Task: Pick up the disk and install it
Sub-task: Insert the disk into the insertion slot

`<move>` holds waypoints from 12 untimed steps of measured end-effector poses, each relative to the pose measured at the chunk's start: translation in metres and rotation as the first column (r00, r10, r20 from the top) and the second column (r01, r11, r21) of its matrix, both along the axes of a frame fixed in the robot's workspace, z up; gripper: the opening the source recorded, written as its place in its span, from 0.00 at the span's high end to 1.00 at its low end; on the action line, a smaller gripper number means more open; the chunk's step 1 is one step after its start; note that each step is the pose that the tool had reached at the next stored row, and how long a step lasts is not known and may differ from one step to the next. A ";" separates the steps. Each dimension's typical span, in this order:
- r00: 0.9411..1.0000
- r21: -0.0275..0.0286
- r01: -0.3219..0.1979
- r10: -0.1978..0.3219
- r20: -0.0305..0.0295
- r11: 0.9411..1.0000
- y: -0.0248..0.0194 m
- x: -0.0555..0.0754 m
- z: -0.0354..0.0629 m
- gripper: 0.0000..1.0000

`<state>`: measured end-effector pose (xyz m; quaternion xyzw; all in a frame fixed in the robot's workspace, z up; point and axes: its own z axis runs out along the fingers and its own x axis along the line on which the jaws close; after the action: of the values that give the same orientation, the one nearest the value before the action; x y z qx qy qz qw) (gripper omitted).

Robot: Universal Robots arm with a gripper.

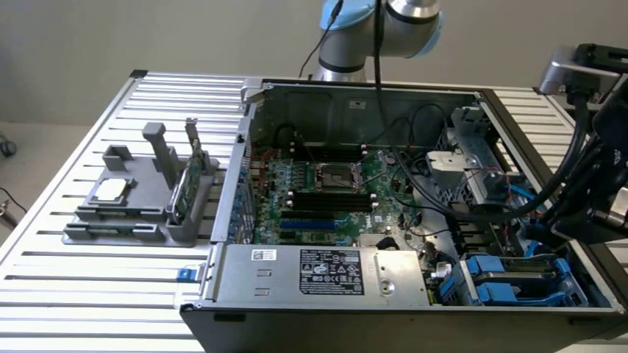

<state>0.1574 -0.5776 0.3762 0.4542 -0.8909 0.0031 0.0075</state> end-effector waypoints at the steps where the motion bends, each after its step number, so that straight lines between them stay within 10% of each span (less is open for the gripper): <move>1: 1.000 0.000 0.019 -0.019 0.000 1.000 0.0000 0.000 -0.0002 0.69; 12: 0.976 0.000 0.217 -0.217 0.000 0.976 0.0000 0.000 -0.0032 0.69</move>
<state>0.1574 -0.5776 0.3730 0.3541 -0.9352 0.0023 0.0078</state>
